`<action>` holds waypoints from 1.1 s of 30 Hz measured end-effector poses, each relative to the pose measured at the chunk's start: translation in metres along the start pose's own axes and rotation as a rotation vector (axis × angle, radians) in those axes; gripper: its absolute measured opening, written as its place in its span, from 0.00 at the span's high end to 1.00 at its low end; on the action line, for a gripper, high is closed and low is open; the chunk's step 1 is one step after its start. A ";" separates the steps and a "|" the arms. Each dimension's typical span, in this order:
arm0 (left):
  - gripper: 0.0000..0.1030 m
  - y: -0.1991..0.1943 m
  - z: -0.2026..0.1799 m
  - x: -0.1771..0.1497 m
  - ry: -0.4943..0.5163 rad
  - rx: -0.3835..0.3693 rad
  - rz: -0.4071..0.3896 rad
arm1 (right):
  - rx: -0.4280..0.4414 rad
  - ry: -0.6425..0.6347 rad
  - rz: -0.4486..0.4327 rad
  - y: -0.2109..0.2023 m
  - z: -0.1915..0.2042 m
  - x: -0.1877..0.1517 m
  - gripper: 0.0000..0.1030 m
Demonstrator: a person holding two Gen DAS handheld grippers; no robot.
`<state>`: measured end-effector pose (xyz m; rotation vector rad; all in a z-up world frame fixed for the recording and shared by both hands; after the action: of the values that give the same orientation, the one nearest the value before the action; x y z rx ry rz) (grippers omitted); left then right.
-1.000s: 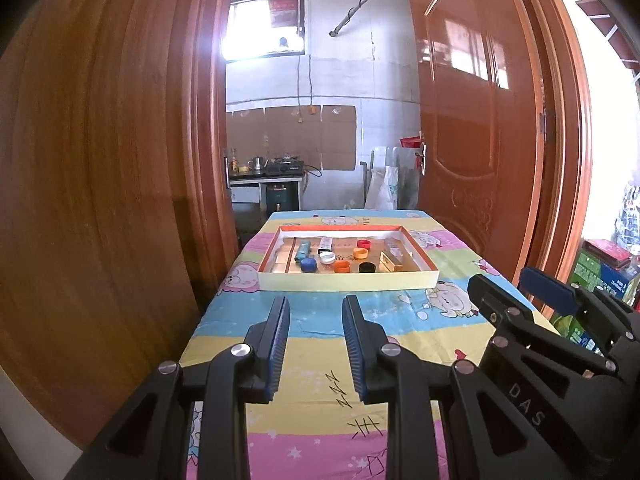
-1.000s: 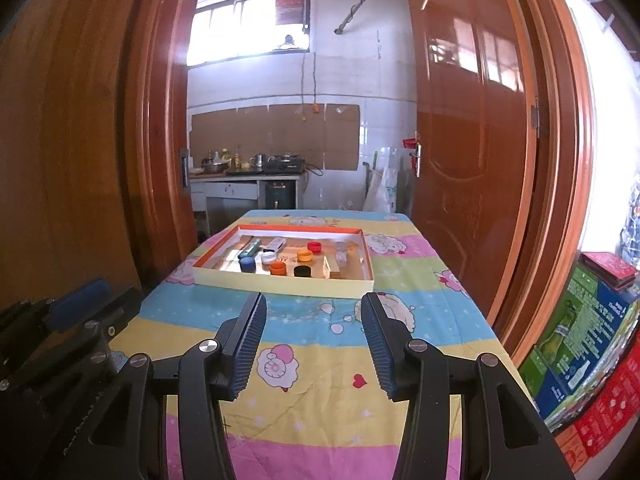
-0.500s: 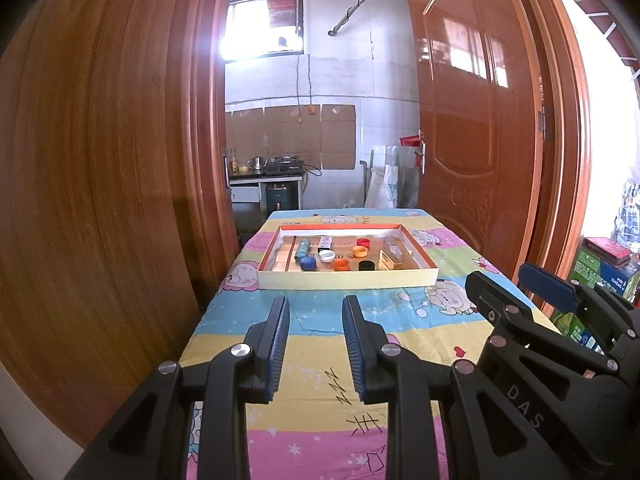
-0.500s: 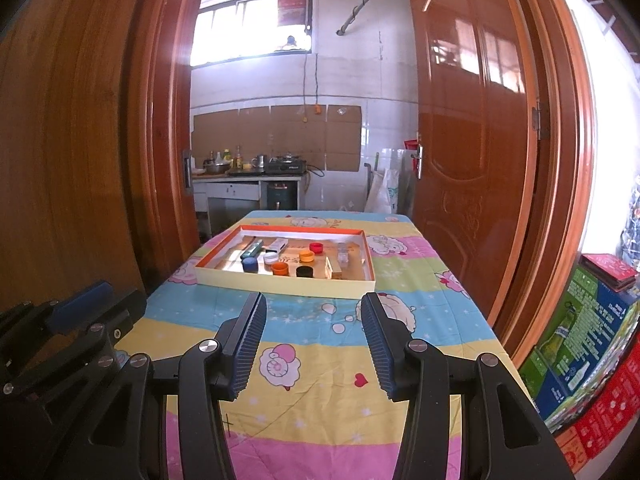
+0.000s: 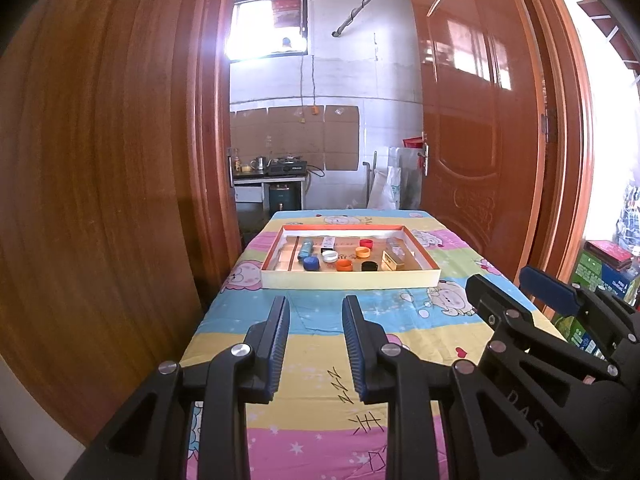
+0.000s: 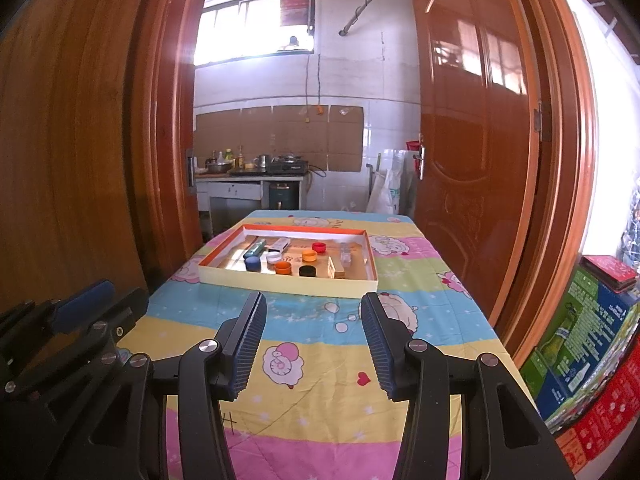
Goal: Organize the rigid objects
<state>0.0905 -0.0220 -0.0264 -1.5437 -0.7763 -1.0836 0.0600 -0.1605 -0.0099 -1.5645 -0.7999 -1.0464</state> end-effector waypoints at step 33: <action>0.74 -0.003 0.004 0.001 -0.009 0.016 -0.009 | 0.002 -0.002 -0.007 -0.002 0.006 -0.002 0.50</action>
<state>0.0889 -0.0178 -0.0249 -1.5336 -0.7970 -1.0752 0.0592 -0.1542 -0.0114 -1.5619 -0.8077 -1.0489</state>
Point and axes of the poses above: each gripper's, at about its wrist camera, not at the fingertips, and y roughly the way its jaws point, z to its left, x to its top, the point moved 7 cm from there along y, roughly the way its jaws point, and after that the axes turned 8 degrees about -x, right-handed, at the moved point
